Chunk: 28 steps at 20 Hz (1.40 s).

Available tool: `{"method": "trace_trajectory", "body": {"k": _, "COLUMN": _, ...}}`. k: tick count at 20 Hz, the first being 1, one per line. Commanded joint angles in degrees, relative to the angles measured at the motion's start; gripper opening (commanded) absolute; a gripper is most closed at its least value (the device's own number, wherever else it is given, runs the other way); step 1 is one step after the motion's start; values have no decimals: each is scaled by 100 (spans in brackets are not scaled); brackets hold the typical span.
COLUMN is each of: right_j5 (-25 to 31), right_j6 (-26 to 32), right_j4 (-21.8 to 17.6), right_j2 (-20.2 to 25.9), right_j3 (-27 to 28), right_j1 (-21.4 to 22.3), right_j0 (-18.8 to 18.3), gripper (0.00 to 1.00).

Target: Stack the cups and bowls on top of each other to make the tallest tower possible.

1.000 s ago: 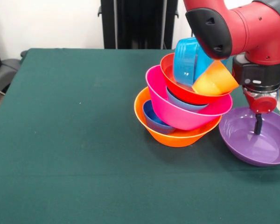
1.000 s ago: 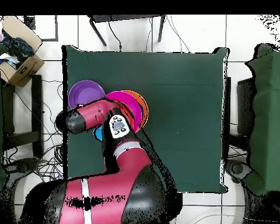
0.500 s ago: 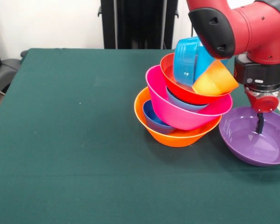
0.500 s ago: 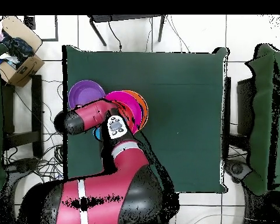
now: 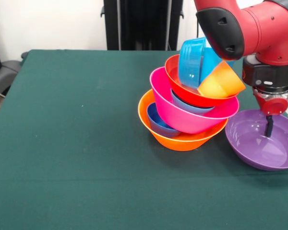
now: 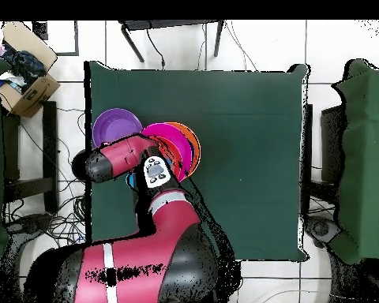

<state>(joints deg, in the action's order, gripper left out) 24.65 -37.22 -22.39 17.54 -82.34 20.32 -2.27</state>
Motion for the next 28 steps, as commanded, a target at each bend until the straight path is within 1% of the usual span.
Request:
{"method": "trace_trajectory", "body": {"k": 1, "right_j5": 379, "right_j6": -675, "right_j4": -170, "right_j2": -19, "right_j3": 95, "right_j1": 104, "right_j0": 140, "gripper": 100}}
{"method": "trace_trajectory", "body": {"k": 5, "right_j5": 301, "right_j6": -752, "right_j4": -190, "right_j2": -83, "right_j3": 106, "right_j1": 71, "right_j0": 187, "gripper": 100}}
{"method": "trace_trajectory", "body": {"k": 12, "right_j5": 358, "right_j6": -762, "right_j4": -141, "right_j2": -108, "right_j3": 146, "right_j1": 76, "right_j0": 223, "gripper": 100}}
{"method": "trace_trajectory", "body": {"k": 13, "right_j5": 352, "right_j6": -762, "right_j4": -112, "right_j2": -82, "right_j3": 125, "right_j1": 74, "right_j0": 196, "gripper": 0}}
{"method": "trace_trajectory", "body": {"k": 15, "right_j5": 474, "right_j6": -762, "right_j4": -96, "right_j2": -126, "right_j3": 164, "right_j1": 70, "right_j0": 228, "gripper": 0}}
{"method": "trace_trajectory", "body": {"k": 17, "right_j5": 728, "right_j6": -681, "right_j4": -143, "right_j2": -252, "right_j3": 274, "right_j1": 90, "right_j0": 327, "gripper": 0}}
{"method": "trace_trajectory", "body": {"k": 19, "right_j5": 625, "right_j6": -644, "right_j4": -103, "right_j2": -141, "right_j3": 178, "right_j1": 112, "right_j0": 233, "gripper": 0}}
{"method": "trace_trajectory", "body": {"k": 25, "right_j5": 627, "right_j6": -646, "right_j4": -100, "right_j2": -168, "right_j3": 212, "right_j1": 72, "right_j0": 276, "gripper": 0}}
{"method": "trace_trajectory", "body": {"k": 28, "right_j5": 626, "right_j6": -601, "right_j4": -101, "right_j2": -146, "right_j3": 119, "right_j1": 198, "right_j0": 248, "gripper": 0}}
